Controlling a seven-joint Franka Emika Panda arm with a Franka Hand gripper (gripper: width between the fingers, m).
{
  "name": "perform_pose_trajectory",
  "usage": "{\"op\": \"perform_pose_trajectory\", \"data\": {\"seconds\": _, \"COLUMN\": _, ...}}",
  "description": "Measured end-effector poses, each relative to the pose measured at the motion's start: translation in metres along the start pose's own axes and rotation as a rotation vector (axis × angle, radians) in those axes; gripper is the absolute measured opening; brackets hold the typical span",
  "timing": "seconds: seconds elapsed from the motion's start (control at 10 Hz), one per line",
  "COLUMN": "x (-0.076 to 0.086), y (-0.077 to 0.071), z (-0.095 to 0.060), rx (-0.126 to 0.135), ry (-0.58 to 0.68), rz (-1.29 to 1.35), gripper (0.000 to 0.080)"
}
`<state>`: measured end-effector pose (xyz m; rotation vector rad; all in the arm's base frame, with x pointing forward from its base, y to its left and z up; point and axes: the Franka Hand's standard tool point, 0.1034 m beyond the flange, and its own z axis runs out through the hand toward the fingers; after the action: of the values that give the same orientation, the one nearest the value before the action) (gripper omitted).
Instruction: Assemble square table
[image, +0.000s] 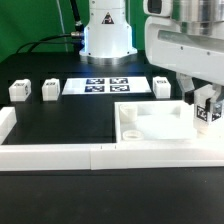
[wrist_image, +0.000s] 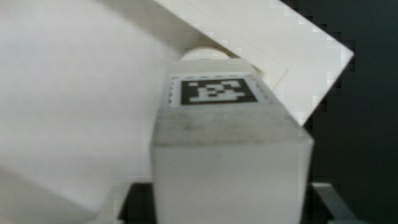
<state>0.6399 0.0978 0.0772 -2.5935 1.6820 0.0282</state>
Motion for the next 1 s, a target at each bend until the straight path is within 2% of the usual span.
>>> {"op": "perform_pose_trajectory", "data": {"seconds": 0.1, "x": -0.0007, "y": 0.0014, "z": -0.0006, "rx": 0.002, "ry": -0.001, "rz": 0.058, "gripper": 0.0291}}
{"op": "perform_pose_trajectory", "data": {"seconds": 0.4, "x": -0.0011, "y": 0.0012, "z": -0.0004, "rx": 0.001, "ry": 0.0, "rz": -0.003, "gripper": 0.03}}
{"op": "perform_pose_trajectory", "data": {"seconds": 0.5, "x": -0.0017, "y": 0.0005, "z": -0.0008, "rx": 0.002, "ry": 0.001, "rz": -0.148, "gripper": 0.0477}}
{"op": "perform_pose_trajectory", "data": {"seconds": 0.6, "x": -0.0048, "y": 0.0003, "z": 0.0004, "rx": 0.004, "ry": 0.002, "rz": -0.241, "gripper": 0.0477}}
{"op": "perform_pose_trajectory", "data": {"seconds": 0.7, "x": -0.0082, "y": 0.0005, "z": 0.0016, "rx": 0.005, "ry": 0.003, "rz": -0.369, "gripper": 0.0616}}
{"op": "perform_pose_trajectory", "data": {"seconds": 1.0, "x": -0.0098, "y": -0.0002, "z": 0.0021, "rx": 0.009, "ry": 0.005, "rz": -0.589, "gripper": 0.0648}}
